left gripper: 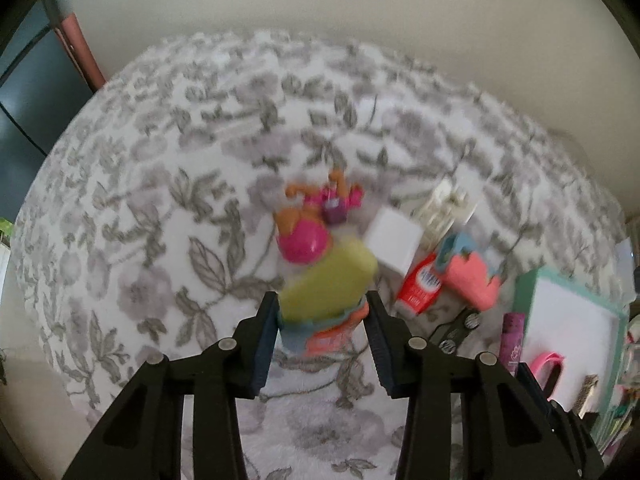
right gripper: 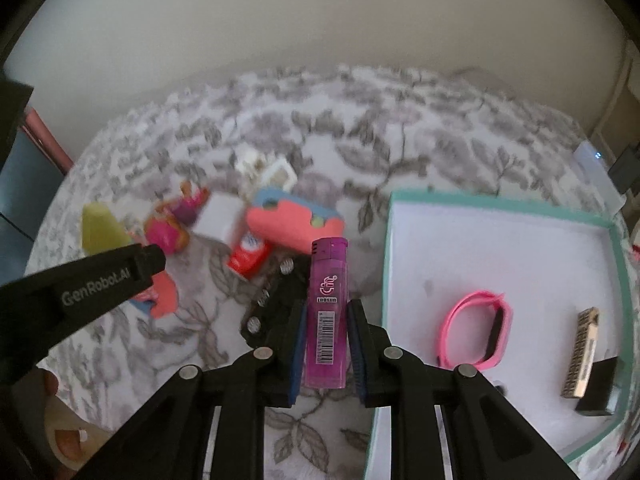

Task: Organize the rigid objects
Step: 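Carry knife into tray and open left tool while right tool releases lighter there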

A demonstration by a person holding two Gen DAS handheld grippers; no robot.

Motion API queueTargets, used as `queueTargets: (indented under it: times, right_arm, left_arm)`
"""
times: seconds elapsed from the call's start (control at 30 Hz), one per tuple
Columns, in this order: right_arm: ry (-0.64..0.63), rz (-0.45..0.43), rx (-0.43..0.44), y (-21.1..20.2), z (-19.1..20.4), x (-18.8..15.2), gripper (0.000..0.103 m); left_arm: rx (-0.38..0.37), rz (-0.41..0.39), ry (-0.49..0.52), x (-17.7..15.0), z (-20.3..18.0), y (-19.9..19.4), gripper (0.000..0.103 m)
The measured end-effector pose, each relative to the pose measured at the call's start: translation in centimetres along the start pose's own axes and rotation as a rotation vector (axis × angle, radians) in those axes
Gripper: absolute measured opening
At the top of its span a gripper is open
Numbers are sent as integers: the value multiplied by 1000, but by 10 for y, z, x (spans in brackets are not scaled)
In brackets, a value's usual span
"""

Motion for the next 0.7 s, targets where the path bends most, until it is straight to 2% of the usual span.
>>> queueTargets:
  times: [0.17,0.3,0.47,0.7]
  right_arm:
    - [24,-97,-11,-35,-10,19,21]
    - [65,-150,-35,-58,-31,27,21]
    - [115,-192,-121,-79,-73,34,21]
    - [223,-173,-210,-82,-146,23,21]
  left_arm:
    - [-41,-93,1,11,-6,-37,43]
    - [-92,-125,15,10,-18,-53,43]
    - [-174,-164,66,6,-47,-75,43]
    - [-274,-131,177,-17,-102,-87,43]
Point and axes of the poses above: each gripper's, at about its wrist camera, not at the fingertips, and y roughly the way its jaws point, z to its left, x to its top, the point moved 8 cm from there along y, roughly the way its jaws point, and after that the axes turned 3 degrees about -y, right-handed, at the moved point
